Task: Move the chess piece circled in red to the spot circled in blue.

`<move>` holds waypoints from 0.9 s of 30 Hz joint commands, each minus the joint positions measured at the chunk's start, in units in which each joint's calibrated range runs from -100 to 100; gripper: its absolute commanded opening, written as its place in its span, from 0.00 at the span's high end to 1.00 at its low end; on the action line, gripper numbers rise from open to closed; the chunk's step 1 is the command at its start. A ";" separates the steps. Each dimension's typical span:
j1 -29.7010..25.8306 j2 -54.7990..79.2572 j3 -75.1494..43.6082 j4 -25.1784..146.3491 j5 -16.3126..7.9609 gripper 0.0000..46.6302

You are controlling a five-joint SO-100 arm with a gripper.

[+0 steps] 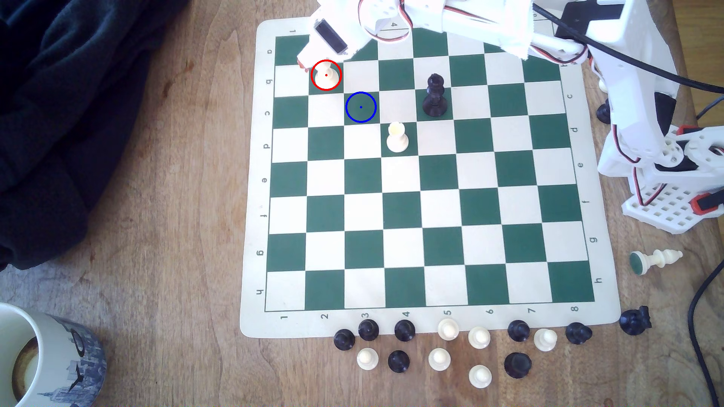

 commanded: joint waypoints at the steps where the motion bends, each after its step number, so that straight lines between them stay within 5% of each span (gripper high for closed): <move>1: 0.20 -0.64 -5.83 -1.42 -0.34 0.58; 27: -0.90 2.50 -6.83 -3.22 -0.49 0.63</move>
